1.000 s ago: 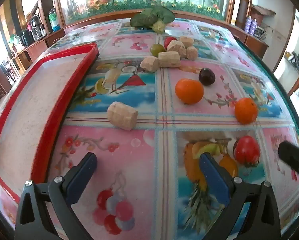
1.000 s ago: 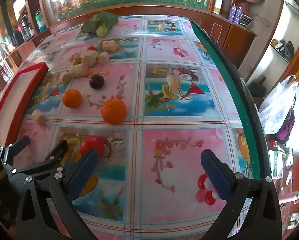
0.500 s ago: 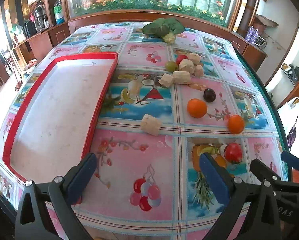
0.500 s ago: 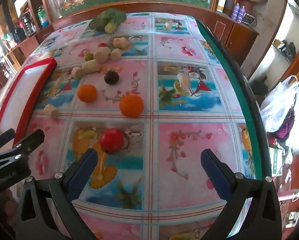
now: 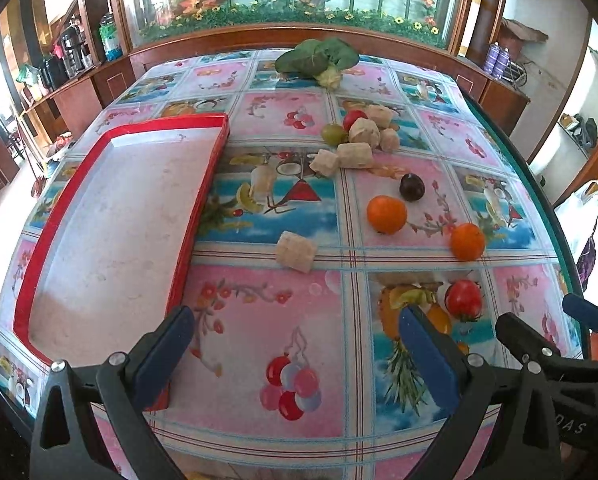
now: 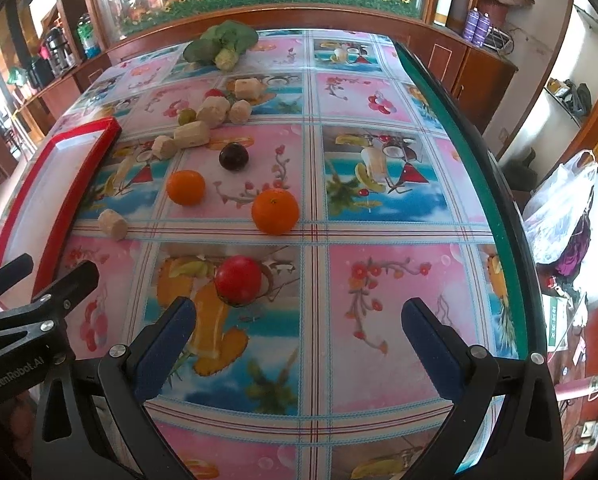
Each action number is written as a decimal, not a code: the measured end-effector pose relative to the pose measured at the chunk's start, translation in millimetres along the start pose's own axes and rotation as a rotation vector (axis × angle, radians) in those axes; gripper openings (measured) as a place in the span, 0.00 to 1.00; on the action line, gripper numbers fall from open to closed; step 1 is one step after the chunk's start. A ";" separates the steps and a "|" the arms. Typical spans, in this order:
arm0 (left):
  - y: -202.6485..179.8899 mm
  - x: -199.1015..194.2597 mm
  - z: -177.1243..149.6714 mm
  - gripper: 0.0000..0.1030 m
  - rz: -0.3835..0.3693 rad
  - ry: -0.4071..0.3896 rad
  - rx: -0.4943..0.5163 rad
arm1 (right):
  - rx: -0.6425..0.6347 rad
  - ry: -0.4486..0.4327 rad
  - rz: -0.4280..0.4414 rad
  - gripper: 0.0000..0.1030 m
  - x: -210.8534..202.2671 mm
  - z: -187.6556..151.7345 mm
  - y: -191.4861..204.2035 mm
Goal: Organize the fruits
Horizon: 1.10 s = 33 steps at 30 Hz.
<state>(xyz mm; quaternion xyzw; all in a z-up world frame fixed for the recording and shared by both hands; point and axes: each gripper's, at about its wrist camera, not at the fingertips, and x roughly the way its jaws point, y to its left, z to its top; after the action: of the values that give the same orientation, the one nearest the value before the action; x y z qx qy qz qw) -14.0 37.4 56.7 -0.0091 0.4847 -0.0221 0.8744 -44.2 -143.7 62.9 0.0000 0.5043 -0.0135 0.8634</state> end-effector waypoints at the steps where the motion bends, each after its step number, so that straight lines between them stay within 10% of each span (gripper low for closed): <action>1: 0.1 0.2 -0.2 1.00 0.000 0.001 0.000 | -0.001 0.001 0.000 1.00 0.5 0.1 -0.2; 33: -7.8 2.5 -4.4 1.00 0.010 -0.018 0.019 | 0.024 0.016 -0.010 1.00 4.7 -2.0 -7.6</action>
<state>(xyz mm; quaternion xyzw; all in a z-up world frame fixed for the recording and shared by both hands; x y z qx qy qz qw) -16.6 29.6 52.5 0.0016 0.4765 -0.0221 0.8789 -43.8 -151.4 58.0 0.0079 0.5109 -0.0239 0.8593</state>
